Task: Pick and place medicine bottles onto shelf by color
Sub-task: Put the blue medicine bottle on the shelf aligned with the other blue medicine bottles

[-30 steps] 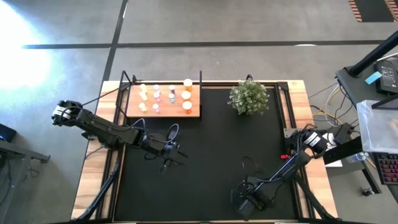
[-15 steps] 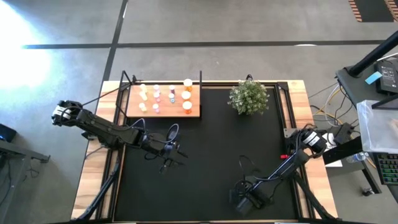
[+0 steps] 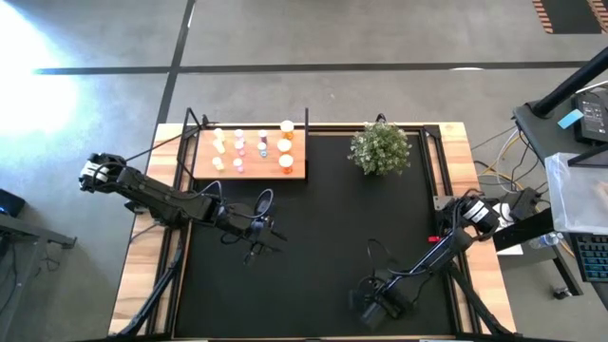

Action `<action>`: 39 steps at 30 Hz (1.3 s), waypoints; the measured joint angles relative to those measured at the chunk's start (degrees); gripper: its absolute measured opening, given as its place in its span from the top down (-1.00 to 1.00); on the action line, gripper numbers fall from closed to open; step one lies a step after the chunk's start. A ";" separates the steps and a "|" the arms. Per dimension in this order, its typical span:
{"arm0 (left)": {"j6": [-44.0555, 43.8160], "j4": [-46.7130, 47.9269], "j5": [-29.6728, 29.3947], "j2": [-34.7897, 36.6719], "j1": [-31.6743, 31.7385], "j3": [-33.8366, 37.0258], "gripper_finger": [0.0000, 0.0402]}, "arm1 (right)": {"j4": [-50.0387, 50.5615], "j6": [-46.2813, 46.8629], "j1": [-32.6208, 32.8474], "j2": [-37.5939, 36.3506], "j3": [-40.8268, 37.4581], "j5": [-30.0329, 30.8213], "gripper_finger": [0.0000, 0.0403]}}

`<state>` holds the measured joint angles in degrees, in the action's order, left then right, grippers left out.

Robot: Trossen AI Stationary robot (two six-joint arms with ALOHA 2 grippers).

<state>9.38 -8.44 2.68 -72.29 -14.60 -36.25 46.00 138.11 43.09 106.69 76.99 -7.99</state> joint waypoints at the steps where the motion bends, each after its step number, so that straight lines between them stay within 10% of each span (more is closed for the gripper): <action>1: 0.00 0.00 0.00 0.00 0.01 0.00 0.31 | -0.93 1.12 0.00 0.00 0.00 0.00 0.22; 11: 2.90 0.00 0.00 0.00 0.01 0.00 0.31 | -6.21 8.20 -1.18 0.00 0.60 -12.36 -0.16; 28: 5.08 0.15 -0.09 0.00 0.01 0.00 0.31 | 17.21 8.33 -3.63 -2.56 2.42 -9.97 -0.20; 39: 6.35 2.03 -0.13 0.00 0.01 0.09 0.31 | 13.69 8.44 -4.13 -0.28 2.17 -10.16 -0.20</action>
<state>15.73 -6.41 2.55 -72.29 -14.59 -36.16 59.69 146.54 38.96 106.41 79.16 -18.15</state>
